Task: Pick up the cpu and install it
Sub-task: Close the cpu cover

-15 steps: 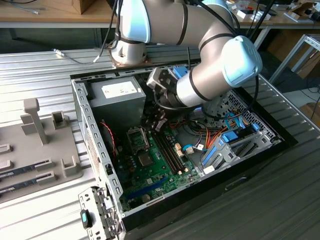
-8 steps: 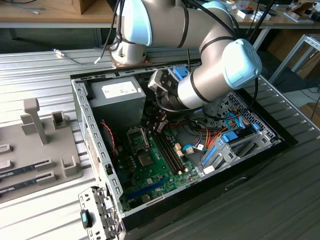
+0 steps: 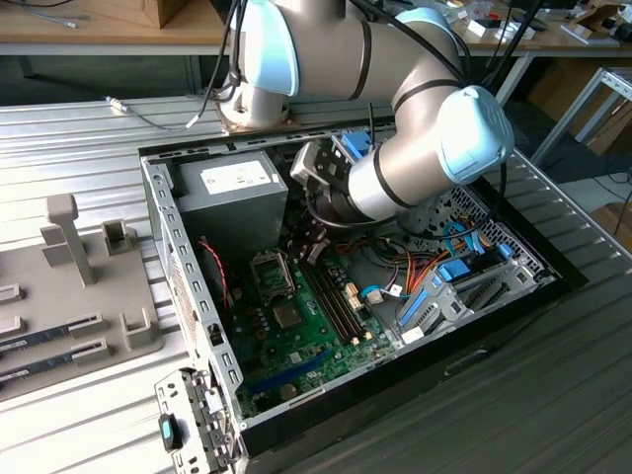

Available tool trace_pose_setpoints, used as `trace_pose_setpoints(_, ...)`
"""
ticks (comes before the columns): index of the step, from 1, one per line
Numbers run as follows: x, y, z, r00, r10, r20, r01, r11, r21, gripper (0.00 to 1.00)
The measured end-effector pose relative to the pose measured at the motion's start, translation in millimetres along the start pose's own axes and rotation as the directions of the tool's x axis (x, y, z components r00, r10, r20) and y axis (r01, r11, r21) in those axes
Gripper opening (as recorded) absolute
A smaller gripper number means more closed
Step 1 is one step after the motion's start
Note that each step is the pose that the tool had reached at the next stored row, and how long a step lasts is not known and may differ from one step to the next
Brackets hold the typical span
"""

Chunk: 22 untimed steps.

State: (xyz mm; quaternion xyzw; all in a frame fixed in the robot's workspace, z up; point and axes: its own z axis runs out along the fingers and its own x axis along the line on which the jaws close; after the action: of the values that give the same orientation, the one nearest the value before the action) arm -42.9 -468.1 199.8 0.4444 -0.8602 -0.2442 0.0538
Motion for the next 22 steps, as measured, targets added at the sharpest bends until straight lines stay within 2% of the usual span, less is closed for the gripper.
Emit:
trace_pose_setpoints(12, 12.1, -5.5, -4.7, 1.0000, -0.002, 0.0068, 0.002, 1.0000, -0.0056, 0.11)
trace_pose_setpoints(16, 14.5, -7.0, -5.9, 0.9998, -0.006, 0.0163, 0.007, 0.9999, -0.0133, 0.11)
trace_pose_setpoints(20, 15.5, -7.2, -7.2, 0.9994, -0.013, 0.0322, 0.013, 0.9996, -0.0260, 0.11)
trace_pose_setpoints(22, 15.5, -6.6, -8.8, 0.9990, -0.017, 0.0424, 0.018, 0.9993, -0.0339, 0.11)
